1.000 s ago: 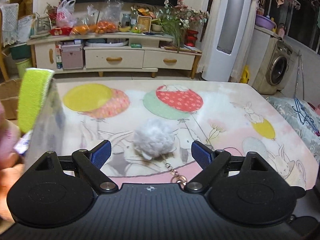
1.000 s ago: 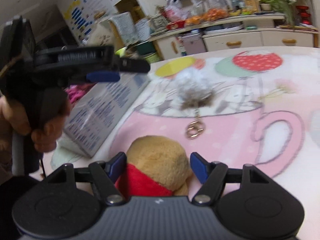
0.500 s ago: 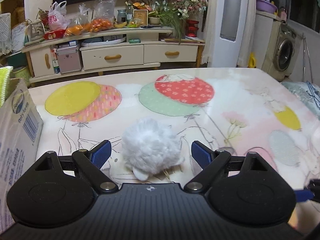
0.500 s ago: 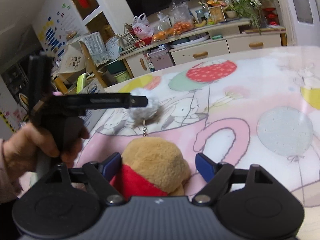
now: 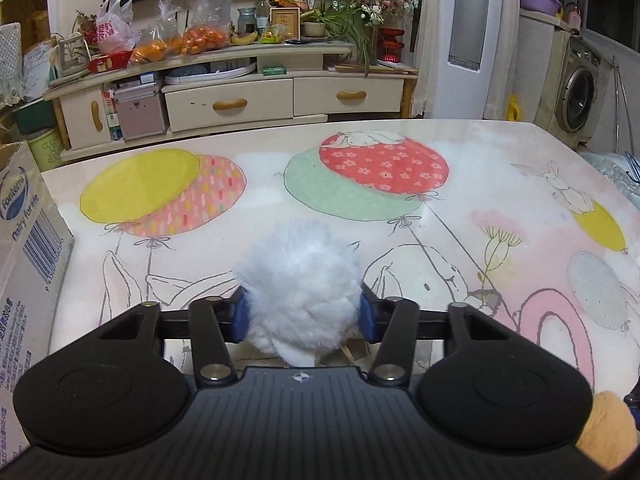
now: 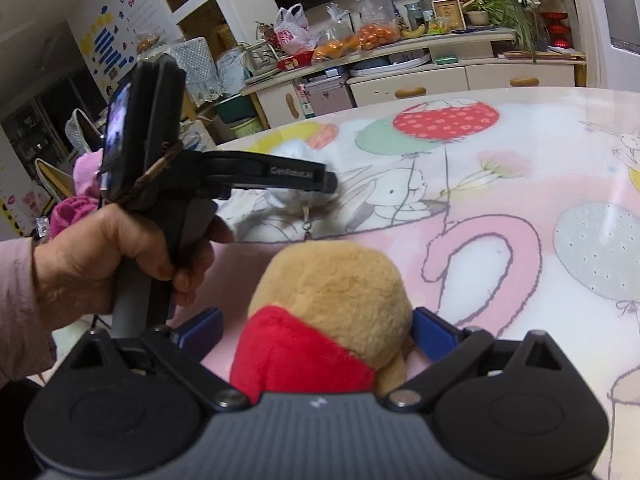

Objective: Organize soft objects
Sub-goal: 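Carry the teddy bear with the right tool while the left tool carries the pompom to the box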

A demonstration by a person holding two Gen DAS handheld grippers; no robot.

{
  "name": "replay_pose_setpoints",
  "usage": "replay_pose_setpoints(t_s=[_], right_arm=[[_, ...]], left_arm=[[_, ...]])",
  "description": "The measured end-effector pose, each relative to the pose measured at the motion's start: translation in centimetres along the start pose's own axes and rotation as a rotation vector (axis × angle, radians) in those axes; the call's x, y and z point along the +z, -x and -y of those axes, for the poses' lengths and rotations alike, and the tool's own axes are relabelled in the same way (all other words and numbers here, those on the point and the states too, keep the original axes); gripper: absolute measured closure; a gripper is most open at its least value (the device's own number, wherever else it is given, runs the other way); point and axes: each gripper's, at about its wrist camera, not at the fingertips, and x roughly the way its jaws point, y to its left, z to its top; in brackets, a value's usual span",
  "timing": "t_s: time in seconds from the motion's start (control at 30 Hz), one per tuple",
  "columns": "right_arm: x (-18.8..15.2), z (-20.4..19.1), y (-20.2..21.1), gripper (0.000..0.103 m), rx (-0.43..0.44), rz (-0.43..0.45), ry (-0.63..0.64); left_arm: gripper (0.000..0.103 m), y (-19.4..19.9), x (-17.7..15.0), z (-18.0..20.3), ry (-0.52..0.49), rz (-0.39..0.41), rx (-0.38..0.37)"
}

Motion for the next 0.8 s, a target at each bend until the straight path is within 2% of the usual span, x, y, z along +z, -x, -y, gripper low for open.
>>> replay_pose_setpoints(t_s=[0.17,0.3,0.8], right_arm=[[0.0,-0.1,0.0,0.019,-0.022,0.012,0.024],[0.1,-0.1,0.0,0.023,-0.013,0.010,0.038],[0.3,-0.6,0.1,0.027,-0.030,0.020,0.054]], left_arm=[[0.050,0.7,0.0,-0.3,0.027,0.013,0.012],[0.051,1.8,0.1,-0.4,0.042,0.033,0.015],[0.051,7.3,0.3,-0.7,0.070,0.095,-0.028]])
